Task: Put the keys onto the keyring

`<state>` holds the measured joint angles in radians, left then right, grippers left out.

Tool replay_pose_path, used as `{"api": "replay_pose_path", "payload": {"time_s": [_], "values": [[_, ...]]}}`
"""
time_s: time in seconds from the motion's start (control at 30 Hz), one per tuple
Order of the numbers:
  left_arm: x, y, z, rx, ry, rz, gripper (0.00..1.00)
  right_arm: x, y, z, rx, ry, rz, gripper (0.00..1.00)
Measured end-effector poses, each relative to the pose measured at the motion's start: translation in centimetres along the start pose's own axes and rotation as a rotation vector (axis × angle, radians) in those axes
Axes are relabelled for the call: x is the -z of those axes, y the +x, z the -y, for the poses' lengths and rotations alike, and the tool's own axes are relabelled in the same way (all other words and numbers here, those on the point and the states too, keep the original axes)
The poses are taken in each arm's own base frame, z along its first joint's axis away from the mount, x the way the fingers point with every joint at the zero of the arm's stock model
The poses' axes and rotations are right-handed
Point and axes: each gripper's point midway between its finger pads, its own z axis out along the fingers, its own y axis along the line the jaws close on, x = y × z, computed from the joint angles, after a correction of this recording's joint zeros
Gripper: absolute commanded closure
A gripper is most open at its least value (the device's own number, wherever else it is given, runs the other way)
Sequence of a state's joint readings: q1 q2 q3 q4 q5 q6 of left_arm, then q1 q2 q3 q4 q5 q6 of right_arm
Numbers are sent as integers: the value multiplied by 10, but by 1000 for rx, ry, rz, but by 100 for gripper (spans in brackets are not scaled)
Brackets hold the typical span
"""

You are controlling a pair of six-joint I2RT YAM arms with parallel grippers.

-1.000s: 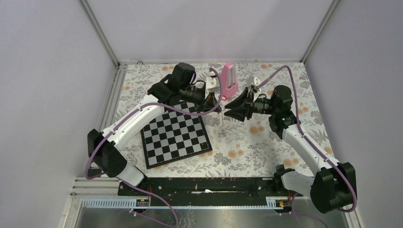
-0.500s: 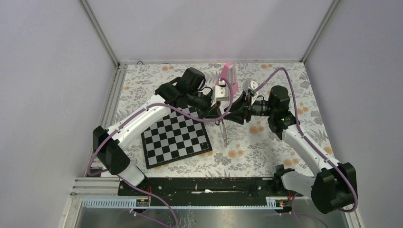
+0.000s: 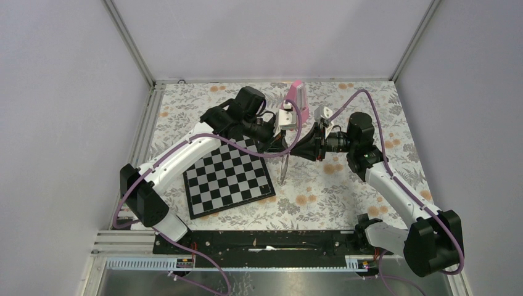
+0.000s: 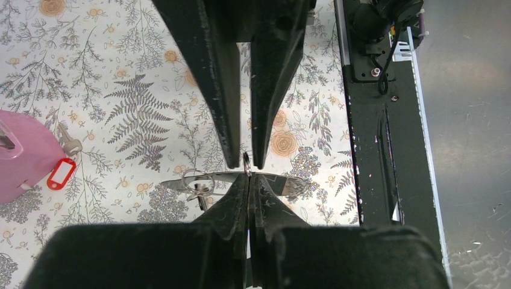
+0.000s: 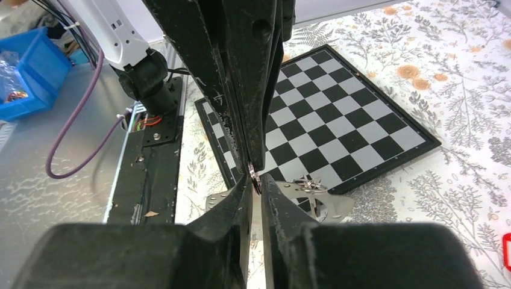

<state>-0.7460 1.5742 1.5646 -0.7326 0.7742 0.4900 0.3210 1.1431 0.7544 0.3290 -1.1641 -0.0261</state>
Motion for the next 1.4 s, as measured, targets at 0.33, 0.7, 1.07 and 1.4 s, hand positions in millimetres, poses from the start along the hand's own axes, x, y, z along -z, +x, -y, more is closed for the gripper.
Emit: {"api": "replay_pose_path", "payload": {"time_s": [0.33,0.7,1.07,1.4], "values": [[5,-4,-4,9,14,41,65,-2,-6,-3,-53,-5,41,100],[47,-16,-13,122,12,375,50,1,-57,1,-133,7,214,100],[55,-53,-4,139,81,553,57,5,-78,-1,-194,6,320,100],[52,-64,-5,156,112,599,61,6,-81,2,-261,18,372,100]]}}
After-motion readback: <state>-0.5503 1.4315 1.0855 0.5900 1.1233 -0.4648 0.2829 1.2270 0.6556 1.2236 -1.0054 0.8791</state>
